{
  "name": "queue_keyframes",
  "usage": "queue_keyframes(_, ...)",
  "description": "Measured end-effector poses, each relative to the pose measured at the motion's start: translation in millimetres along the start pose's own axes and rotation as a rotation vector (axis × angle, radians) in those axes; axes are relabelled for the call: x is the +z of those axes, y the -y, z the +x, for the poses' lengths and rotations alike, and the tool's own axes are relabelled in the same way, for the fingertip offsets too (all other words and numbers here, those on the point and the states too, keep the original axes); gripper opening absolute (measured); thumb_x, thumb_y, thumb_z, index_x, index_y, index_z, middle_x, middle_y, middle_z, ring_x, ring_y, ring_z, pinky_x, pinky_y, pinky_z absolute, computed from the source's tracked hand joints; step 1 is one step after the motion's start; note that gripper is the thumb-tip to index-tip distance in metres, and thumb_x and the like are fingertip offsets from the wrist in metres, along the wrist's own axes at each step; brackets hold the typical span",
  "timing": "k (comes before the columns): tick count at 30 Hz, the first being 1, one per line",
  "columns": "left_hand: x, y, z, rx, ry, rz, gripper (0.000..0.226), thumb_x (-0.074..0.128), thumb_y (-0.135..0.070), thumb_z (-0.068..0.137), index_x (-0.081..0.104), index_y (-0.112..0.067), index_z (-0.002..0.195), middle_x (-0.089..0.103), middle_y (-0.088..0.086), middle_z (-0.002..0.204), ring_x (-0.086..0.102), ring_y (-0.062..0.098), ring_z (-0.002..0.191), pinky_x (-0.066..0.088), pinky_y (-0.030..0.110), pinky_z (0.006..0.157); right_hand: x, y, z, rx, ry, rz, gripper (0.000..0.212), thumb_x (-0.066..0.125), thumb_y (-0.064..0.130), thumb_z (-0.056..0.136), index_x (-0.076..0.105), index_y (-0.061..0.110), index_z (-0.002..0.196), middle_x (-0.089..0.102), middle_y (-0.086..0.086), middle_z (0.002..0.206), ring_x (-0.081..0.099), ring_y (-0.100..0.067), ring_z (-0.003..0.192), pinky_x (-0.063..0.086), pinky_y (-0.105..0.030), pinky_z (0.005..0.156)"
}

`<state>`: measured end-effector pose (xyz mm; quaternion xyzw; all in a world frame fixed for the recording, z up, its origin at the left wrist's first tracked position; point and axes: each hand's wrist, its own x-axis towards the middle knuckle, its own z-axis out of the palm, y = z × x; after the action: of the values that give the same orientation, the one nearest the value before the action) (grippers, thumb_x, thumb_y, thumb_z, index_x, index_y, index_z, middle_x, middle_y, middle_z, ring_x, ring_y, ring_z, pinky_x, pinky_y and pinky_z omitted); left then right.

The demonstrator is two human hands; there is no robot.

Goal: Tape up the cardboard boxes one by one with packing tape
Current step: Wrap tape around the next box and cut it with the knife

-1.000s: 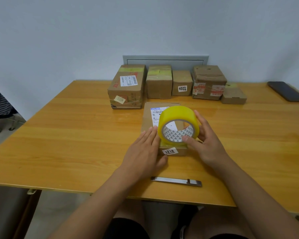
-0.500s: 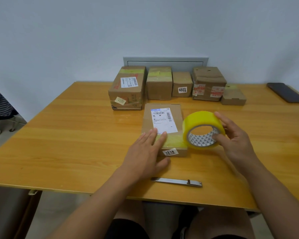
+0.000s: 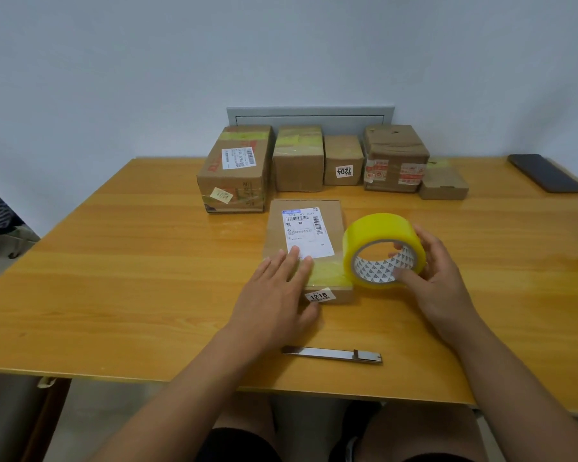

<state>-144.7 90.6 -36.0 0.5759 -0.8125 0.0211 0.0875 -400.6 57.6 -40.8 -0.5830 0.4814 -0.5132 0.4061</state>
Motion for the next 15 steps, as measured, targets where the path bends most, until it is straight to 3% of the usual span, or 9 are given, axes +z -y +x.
queue_keyframes(3, 1.0, -8.6, 4.3, 0.041, -0.014, 0.006, 0.074, 0.031, -0.052, 0.101, 0.007, -0.010, 0.157, -0.003, 0.007, 0.165, -0.005, 0.018, 0.152, -0.011, 0.028, 0.118, 1.3, -1.8, -1.2, 0.004, 0.028, -0.039, 0.078, 0.065, -0.002, 0.088, 0.035, 0.049, 0.138, 0.059, 0.003, 0.129, 0.057, -0.010, 0.120, 0.054, -0.020, 0.084)
queue_keyframes(8, 5.5, -25.6, 8.2, 0.100, -0.037, 0.035, 0.072, 0.028, -0.048, 0.094, 0.032, -0.003, 0.151, 0.031, 0.016, 0.157, 0.030, 0.025, 0.146, 0.011, 0.036, 0.117, 0.9, -3.3, -2.8, 0.021, 0.065, -0.082, 0.085, 0.065, 0.008, 0.091, 0.022, 0.064, 0.139, 0.051, -0.001, 0.138, 0.055, -0.012, 0.120, 0.054, -0.020, 0.079)
queue_keyframes(12, 9.2, -29.3, 12.9, 0.110, -0.032, 0.059, 0.067, 0.023, -0.046, 0.099, 0.033, -0.004, 0.150, 0.035, 0.014, 0.155, 0.034, 0.023, 0.144, 0.014, 0.035, 0.117, 3.2, -0.9, -2.7, 0.006, 0.060, -0.133, 0.085, 0.063, 0.009, 0.093, 0.016, 0.056, 0.146, 0.039, 0.004, 0.149, 0.048, -0.007, 0.124, 0.049, -0.007, 0.076)
queue_keyframes(15, 10.0, -24.6, 16.5, 0.128, -0.011, 0.026, 0.063, 0.023, -0.045, 0.105, 0.015, -0.008, 0.155, 0.017, 0.011, 0.162, 0.018, 0.021, 0.150, 0.002, 0.029, 0.118, 4.7, 1.5, -3.1, -0.013, 0.036, -0.114, 0.083, 0.062, 0.007, 0.093, 0.018, 0.054, 0.146, 0.033, 0.011, 0.151, 0.047, -0.001, 0.120, 0.048, -0.006, 0.076)
